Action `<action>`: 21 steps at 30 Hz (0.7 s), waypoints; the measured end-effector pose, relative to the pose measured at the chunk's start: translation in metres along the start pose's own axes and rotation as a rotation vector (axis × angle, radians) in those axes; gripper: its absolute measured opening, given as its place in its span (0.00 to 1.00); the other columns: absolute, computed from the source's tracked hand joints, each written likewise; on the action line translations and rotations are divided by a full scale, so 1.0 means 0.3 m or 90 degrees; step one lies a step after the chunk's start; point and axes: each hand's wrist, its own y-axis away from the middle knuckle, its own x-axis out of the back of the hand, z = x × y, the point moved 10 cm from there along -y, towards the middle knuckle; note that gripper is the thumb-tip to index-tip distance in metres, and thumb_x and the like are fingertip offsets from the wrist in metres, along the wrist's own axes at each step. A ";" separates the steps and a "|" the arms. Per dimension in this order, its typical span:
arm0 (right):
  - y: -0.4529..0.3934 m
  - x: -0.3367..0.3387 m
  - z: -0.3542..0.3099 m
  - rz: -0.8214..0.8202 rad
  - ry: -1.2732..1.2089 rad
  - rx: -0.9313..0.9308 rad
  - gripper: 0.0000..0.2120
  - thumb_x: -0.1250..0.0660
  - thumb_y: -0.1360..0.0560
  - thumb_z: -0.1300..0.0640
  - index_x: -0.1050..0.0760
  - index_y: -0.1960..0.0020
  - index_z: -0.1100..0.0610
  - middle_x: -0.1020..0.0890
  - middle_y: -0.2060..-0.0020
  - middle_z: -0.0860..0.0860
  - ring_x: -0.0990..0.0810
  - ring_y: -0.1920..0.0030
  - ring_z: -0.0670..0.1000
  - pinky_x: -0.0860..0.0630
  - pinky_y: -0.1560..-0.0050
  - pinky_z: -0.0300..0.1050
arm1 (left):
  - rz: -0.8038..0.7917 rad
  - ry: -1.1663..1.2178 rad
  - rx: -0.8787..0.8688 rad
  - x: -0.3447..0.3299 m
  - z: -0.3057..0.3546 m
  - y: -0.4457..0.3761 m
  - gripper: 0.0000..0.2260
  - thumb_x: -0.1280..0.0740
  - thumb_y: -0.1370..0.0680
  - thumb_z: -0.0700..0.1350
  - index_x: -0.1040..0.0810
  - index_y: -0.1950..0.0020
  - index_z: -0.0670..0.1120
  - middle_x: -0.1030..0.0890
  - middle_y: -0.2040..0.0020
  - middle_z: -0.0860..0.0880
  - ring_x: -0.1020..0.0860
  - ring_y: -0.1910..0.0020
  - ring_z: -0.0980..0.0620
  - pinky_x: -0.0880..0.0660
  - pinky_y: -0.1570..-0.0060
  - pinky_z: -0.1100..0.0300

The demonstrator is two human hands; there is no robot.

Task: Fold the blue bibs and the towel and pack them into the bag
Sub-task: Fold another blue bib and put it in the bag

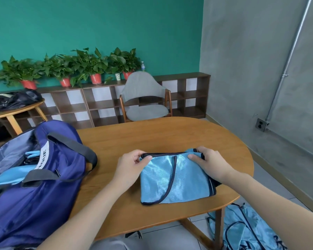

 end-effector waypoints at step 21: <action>-0.143 -0.037 0.078 0.025 0.126 -0.046 0.14 0.30 0.25 0.37 0.27 0.52 0.48 0.22 0.64 0.48 0.23 0.63 0.47 0.32 0.70 0.35 | -0.025 -0.266 -0.045 -0.089 -0.132 -0.015 0.12 0.31 0.19 0.48 0.18 0.41 0.65 0.30 0.32 0.62 0.35 0.32 0.61 0.39 0.31 0.57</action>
